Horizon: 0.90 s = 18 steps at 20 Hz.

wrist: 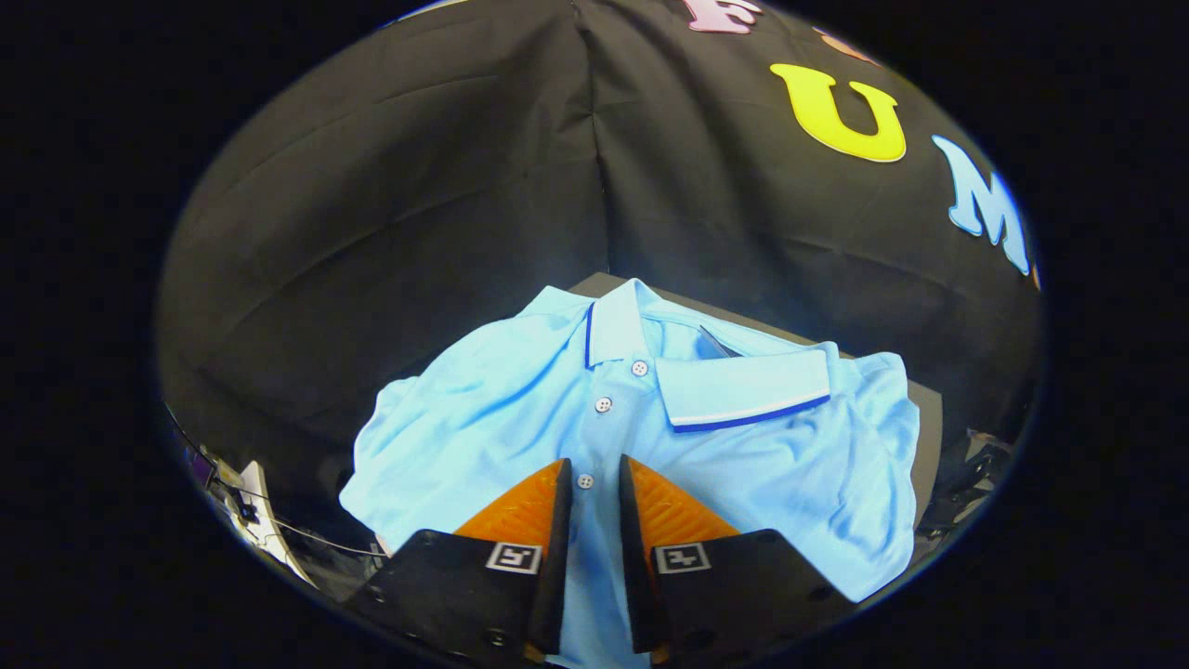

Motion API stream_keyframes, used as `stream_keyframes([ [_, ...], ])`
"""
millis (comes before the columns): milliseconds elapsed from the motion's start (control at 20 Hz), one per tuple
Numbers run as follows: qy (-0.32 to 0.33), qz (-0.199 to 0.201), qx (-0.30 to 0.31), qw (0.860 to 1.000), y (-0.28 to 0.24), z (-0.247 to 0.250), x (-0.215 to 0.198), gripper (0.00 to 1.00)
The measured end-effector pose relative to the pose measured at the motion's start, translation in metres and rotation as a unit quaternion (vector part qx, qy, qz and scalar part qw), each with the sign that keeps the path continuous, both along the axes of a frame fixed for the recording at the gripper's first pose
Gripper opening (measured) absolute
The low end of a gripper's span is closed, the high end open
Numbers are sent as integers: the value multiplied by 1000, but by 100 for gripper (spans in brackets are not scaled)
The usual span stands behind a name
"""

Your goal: Put the clothes into the washing machine and then close the washing machine lid.

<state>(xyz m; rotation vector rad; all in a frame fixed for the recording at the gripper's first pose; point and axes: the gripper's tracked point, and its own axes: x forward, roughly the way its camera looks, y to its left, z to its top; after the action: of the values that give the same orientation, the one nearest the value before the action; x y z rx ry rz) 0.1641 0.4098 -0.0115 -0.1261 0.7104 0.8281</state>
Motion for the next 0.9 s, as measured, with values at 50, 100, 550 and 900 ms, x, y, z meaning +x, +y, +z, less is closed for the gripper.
stream_keyframes([
  [50, -1, 1, -1, 1000, 0, -1, -1, 47],
  [100, 0, 0, 0, 1000, 0, -1, 0, 40],
  [550, -35, -21, 57, 998, 2, 21, 5, 2],
  [900, -74, -31, 101, 992, -18, 57, 4, 1],
])
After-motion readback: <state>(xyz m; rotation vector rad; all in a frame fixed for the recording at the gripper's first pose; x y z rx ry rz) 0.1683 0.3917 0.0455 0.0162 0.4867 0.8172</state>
